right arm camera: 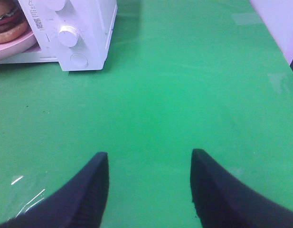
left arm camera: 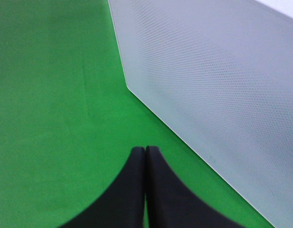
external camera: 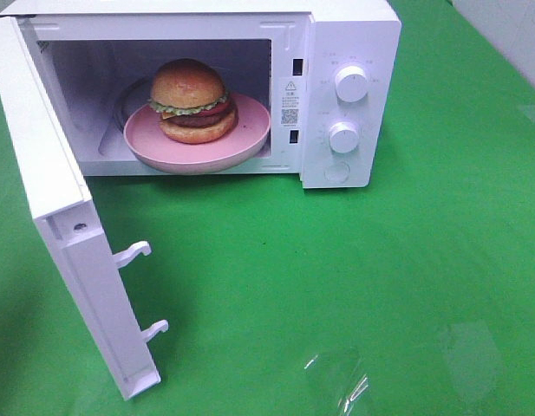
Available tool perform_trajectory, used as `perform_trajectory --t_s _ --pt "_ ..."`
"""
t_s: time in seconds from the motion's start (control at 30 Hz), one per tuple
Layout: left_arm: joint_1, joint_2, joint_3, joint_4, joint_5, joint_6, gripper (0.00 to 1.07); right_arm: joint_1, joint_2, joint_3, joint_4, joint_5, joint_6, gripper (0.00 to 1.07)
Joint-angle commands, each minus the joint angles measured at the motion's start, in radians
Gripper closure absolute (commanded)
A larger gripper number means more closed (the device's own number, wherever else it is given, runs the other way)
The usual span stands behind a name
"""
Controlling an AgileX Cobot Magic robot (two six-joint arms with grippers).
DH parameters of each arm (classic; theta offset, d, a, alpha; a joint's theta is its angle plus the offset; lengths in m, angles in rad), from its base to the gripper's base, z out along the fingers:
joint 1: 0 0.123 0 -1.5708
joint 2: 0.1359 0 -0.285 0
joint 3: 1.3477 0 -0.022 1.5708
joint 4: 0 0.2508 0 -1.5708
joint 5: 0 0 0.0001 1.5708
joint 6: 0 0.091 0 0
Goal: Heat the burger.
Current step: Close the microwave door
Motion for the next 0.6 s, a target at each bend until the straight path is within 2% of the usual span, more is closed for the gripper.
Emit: perform_trajectory --t_s 0.03,0.07,0.1,0.13,0.17,0.27,0.6 --pt "-0.034 0.105 -0.023 -0.085 -0.112 0.093 1.06 0.0 -0.028 0.001 -0.007 -0.011 -0.009 0.58" --pt "-0.034 0.105 -0.023 -0.085 -0.112 0.093 1.06 0.0 -0.028 0.001 -0.007 -0.011 -0.009 0.58" --pt "-0.064 0.173 -0.041 -0.094 -0.144 0.116 1.06 0.0 -0.028 0.001 -0.007 -0.011 -0.009 0.58" --pt "-0.064 0.173 -0.041 -0.094 -0.144 0.116 1.06 0.0 -0.028 0.001 -0.007 -0.011 -0.009 0.58" --pt "-0.094 0.24 -0.068 -0.094 -0.17 0.126 1.06 0.0 -0.028 0.001 -0.007 -0.011 -0.009 0.58" --pt "-0.115 0.315 -0.113 -0.094 -0.183 0.126 1.06 0.0 -0.028 0.001 -0.007 -0.011 -0.009 0.58" --pt "-0.127 0.545 -0.275 -0.094 -0.19 0.126 1.06 0.0 -0.028 0.001 -0.007 -0.011 -0.009 0.58"
